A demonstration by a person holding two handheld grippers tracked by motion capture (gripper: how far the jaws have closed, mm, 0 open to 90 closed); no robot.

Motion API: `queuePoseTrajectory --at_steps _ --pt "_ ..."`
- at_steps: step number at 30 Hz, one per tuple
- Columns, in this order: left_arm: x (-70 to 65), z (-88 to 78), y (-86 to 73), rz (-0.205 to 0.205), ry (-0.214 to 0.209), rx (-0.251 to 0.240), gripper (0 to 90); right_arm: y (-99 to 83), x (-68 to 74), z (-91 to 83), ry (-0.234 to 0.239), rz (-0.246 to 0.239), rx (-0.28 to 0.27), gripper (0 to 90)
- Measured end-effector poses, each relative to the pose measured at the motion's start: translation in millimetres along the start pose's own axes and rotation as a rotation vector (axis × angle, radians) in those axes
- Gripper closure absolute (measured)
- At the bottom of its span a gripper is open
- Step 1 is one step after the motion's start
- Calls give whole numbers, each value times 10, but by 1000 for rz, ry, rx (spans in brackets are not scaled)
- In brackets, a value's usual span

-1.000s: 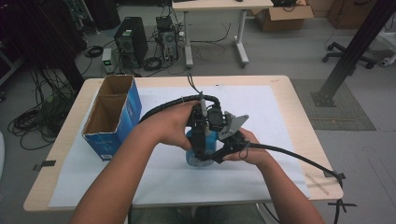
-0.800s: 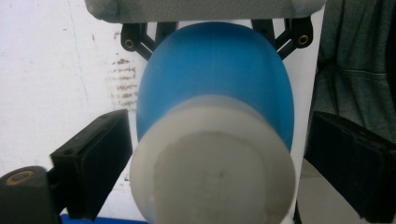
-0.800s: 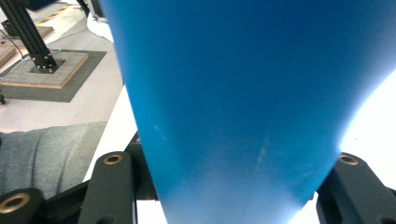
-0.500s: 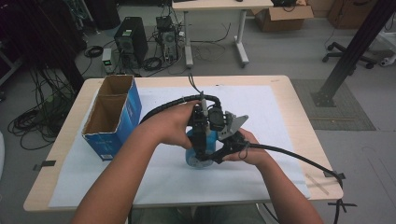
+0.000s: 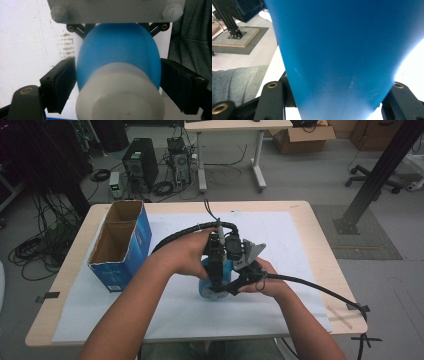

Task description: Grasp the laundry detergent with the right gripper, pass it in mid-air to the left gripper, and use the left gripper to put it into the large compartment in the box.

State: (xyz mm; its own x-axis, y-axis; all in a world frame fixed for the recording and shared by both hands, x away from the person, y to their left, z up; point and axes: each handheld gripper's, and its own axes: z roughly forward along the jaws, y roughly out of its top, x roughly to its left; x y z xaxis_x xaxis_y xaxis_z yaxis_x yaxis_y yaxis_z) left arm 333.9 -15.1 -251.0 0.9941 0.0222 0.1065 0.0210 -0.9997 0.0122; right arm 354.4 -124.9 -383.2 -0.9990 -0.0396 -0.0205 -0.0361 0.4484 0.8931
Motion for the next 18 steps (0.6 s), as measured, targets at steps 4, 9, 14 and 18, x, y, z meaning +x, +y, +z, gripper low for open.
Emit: queuePoseTrajectory --at_steps 4,9,14,18 --pt "1 -2 1 0 -12 -2 226 0 -1 -3 -1 1 3 437" --pt "2 18 5 0 -19 7 249 -2 1 -5 0 6 3 437" --pt "7 16 7 1 -22 10 272 -5 3 -1 1 8 5 437" --pt "9 22 9 3 -25 15 293 -7 3 2 2 9 5 437"
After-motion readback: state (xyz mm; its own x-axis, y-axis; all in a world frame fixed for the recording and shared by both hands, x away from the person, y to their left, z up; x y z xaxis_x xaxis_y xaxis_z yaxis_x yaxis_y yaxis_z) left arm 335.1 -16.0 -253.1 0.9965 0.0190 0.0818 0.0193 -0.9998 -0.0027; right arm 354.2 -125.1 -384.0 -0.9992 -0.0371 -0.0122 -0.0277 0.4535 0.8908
